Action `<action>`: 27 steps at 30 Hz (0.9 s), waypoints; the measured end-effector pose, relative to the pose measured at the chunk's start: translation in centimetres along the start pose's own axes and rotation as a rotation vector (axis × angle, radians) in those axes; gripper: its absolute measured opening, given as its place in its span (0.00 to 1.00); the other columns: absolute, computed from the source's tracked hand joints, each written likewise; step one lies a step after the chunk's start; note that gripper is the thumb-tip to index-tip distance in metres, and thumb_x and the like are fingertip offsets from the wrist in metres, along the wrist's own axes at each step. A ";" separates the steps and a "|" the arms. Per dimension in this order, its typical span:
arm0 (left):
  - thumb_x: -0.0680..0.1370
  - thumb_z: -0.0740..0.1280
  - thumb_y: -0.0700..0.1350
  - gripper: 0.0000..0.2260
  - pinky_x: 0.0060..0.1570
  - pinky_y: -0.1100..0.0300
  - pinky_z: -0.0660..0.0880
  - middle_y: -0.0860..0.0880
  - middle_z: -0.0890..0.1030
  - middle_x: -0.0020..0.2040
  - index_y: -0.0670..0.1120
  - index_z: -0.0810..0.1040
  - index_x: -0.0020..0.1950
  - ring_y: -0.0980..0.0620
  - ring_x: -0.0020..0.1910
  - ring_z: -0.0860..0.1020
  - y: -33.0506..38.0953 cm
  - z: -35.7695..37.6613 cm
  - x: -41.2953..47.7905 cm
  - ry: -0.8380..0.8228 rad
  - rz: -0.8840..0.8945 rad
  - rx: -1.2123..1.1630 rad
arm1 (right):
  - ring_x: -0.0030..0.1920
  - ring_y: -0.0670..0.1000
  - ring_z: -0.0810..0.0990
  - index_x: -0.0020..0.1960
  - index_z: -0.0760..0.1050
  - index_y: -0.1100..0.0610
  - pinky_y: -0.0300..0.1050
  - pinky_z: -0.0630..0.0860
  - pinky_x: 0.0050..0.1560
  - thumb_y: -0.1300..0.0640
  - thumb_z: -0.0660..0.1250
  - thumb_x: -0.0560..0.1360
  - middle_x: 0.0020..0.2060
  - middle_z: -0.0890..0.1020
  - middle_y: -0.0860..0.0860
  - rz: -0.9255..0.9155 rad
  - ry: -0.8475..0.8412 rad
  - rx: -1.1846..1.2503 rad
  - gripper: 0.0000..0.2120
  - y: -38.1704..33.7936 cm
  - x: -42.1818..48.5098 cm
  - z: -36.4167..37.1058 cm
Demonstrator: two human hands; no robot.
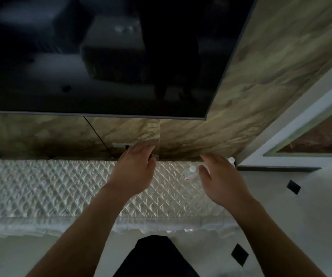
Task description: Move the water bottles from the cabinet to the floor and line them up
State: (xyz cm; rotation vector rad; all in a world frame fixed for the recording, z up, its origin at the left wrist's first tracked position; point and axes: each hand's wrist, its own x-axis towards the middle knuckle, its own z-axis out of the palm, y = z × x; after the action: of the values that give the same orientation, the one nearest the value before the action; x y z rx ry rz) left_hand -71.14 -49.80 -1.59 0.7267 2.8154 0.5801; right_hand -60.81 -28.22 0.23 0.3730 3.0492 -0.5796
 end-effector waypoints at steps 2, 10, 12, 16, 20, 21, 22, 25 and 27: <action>0.82 0.56 0.51 0.21 0.73 0.53 0.60 0.48 0.68 0.74 0.47 0.66 0.74 0.50 0.74 0.63 1.3 0.4 0.8 0.010 -0.018 0.009 | 0.59 0.52 0.75 0.66 0.71 0.55 0.48 0.72 0.57 0.51 0.57 0.80 0.60 0.78 0.52 0.003 -0.013 0.007 0.17 2.0 1.1 -0.5; 0.81 0.57 0.50 0.21 0.72 0.49 0.64 0.49 0.69 0.73 0.48 0.66 0.74 0.50 0.73 0.64 9.0 3.7 2.9 0.062 -0.134 0.003 | 0.66 0.53 0.71 0.72 0.67 0.55 0.50 0.70 0.63 0.50 0.55 0.80 0.67 0.73 0.52 -0.050 -0.071 0.022 0.21 12.1 3.9 -3.9; 0.81 0.57 0.50 0.21 0.71 0.48 0.65 0.49 0.69 0.73 0.48 0.66 0.74 0.49 0.73 0.65 11.6 4.9 3.2 0.070 -0.172 -0.004 | 0.65 0.53 0.71 0.72 0.67 0.55 0.51 0.70 0.64 0.50 0.54 0.80 0.67 0.73 0.52 -0.086 -0.090 0.027 0.21 14.6 4.3 -5.0; 0.82 0.56 0.51 0.21 0.71 0.50 0.64 0.49 0.67 0.74 0.48 0.65 0.75 0.50 0.74 0.64 16.9 7.0 3.5 0.093 -0.266 -0.022 | 0.64 0.53 0.72 0.71 0.68 0.55 0.50 0.71 0.63 0.49 0.54 0.80 0.66 0.74 0.52 -0.169 -0.120 0.040 0.21 19.2 4.7 -6.9; 0.82 0.56 0.51 0.22 0.72 0.51 0.63 0.48 0.67 0.75 0.48 0.65 0.75 0.50 0.74 0.63 21.2 8.7 3.4 0.116 -0.376 -0.039 | 0.67 0.52 0.70 0.72 0.67 0.55 0.49 0.69 0.66 0.50 0.53 0.81 0.68 0.73 0.52 -0.262 -0.161 0.035 0.22 23.0 5.0 -8.7; 0.82 0.56 0.52 0.22 0.72 0.51 0.63 0.48 0.67 0.75 0.48 0.65 0.75 0.50 0.74 0.64 22.0 9.2 3.4 0.121 -0.396 -0.041 | 0.67 0.52 0.70 0.73 0.66 0.55 0.49 0.68 0.67 0.49 0.52 0.81 0.69 0.72 0.52 -0.277 -0.173 0.034 0.22 23.9 5.2 -9.1; 0.82 0.56 0.52 0.22 0.71 0.51 0.63 0.48 0.67 0.75 0.48 0.65 0.75 0.50 0.74 0.64 22.7 9.6 3.4 0.126 -0.414 -0.038 | 0.68 0.52 0.69 0.73 0.65 0.55 0.49 0.68 0.67 0.49 0.52 0.81 0.70 0.71 0.52 -0.282 -0.189 0.037 0.22 24.6 5.5 -9.4; 0.82 0.56 0.53 0.22 0.69 0.49 0.67 0.49 0.69 0.74 0.49 0.66 0.74 0.49 0.72 0.67 24.3 10.6 3.3 0.136 -0.463 -0.037 | 0.68 0.53 0.69 0.73 0.65 0.55 0.49 0.67 0.68 0.50 0.53 0.81 0.70 0.71 0.52 -0.294 -0.220 0.052 0.22 26.5 6.0 -9.6; 0.82 0.56 0.52 0.21 0.69 0.49 0.67 0.49 0.70 0.73 0.48 0.66 0.74 0.49 0.72 0.68 25.0 11.1 3.2 0.139 -0.486 -0.053 | 0.68 0.53 0.69 0.74 0.65 0.55 0.49 0.67 0.67 0.50 0.53 0.81 0.70 0.71 0.52 -0.300 -0.251 0.048 0.22 27.3 6.4 -9.4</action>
State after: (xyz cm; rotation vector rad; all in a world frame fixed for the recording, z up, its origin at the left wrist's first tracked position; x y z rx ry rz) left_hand -60.33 -24.42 -1.61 -0.0197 2.9274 0.6276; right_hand -60.30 1.28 -1.21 -0.1525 2.8659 -0.6538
